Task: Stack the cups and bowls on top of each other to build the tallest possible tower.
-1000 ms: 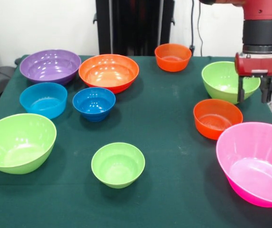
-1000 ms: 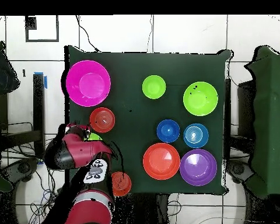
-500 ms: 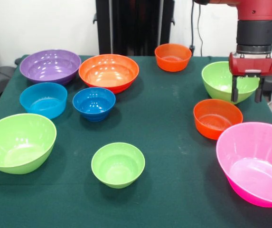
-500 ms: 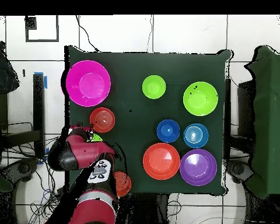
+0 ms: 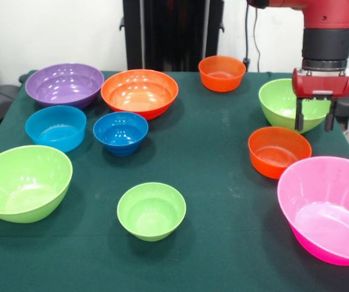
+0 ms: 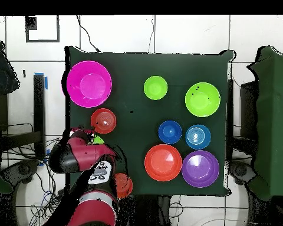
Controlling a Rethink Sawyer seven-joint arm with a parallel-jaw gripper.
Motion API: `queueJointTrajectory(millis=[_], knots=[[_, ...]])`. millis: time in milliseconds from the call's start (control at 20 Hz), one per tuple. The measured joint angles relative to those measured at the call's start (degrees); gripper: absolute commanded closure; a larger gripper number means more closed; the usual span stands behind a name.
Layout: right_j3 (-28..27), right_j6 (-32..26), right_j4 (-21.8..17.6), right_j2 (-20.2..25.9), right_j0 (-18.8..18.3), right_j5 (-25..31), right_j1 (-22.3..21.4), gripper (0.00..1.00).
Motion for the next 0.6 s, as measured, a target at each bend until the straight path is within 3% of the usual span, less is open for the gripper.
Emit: queueJointTrajectory(millis=[600], knots=[[-0.02,0.0,-1.52,-0.35,-0.44,-0.42,2.74,0.0]])
